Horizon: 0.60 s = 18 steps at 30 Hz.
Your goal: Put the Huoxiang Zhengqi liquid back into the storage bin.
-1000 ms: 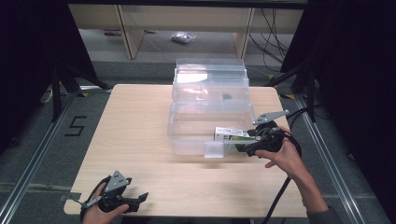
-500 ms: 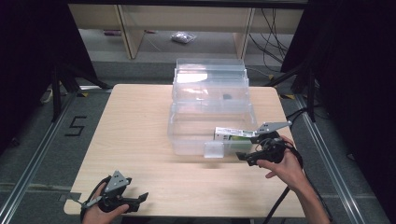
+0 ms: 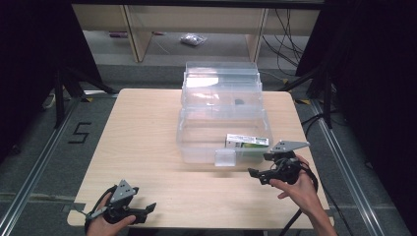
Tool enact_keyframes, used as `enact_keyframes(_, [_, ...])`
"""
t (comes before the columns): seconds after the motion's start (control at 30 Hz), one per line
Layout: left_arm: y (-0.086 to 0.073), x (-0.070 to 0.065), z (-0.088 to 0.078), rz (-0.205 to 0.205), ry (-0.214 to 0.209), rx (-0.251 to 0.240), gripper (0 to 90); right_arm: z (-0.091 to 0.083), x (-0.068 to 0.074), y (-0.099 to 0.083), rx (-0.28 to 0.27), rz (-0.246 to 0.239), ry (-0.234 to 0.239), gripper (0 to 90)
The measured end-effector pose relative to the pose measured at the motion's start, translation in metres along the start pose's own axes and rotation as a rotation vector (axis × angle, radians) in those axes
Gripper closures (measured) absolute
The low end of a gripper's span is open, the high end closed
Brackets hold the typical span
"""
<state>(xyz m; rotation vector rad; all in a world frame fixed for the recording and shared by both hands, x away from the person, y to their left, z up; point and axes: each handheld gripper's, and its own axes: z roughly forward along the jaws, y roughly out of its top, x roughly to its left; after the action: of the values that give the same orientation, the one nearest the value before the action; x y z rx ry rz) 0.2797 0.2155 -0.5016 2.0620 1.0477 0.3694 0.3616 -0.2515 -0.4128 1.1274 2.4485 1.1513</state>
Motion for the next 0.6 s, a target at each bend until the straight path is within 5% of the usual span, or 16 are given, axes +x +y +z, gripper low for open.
enact_keyframes(0.2, [0.000, 0.001, 0.000, 0.010, 0.001, 0.009, 15.7, 0.001, 0.001, -0.008, -0.003, 0.028, 0.011, 16.4])
enact_keyframes(0.27, [0.000, 0.001, 0.000, 0.010, 0.001, 0.009, 15.6, 0.001, -0.001, -0.010, -0.018, -0.011, -0.008, 16.4])
enact_keyframes(0.4, [0.000, 0.000, -0.001, 0.010, 0.000, 0.008, 15.7, 0.003, 0.002, -0.014, -0.009, 0.027, 0.001, 16.4])
enact_keyframes(0.43, [0.000, 0.001, 0.000, 0.010, 0.000, 0.009, 15.6, 0.003, 0.000, -0.014, -0.008, 0.000, -0.004, 16.4])
enact_keyframes(0.6, [0.000, 0.001, 0.000, 0.012, -0.001, 0.011, 15.6, 0.003, 0.004, -0.018, 0.010, 0.048, -0.001, 16.5])
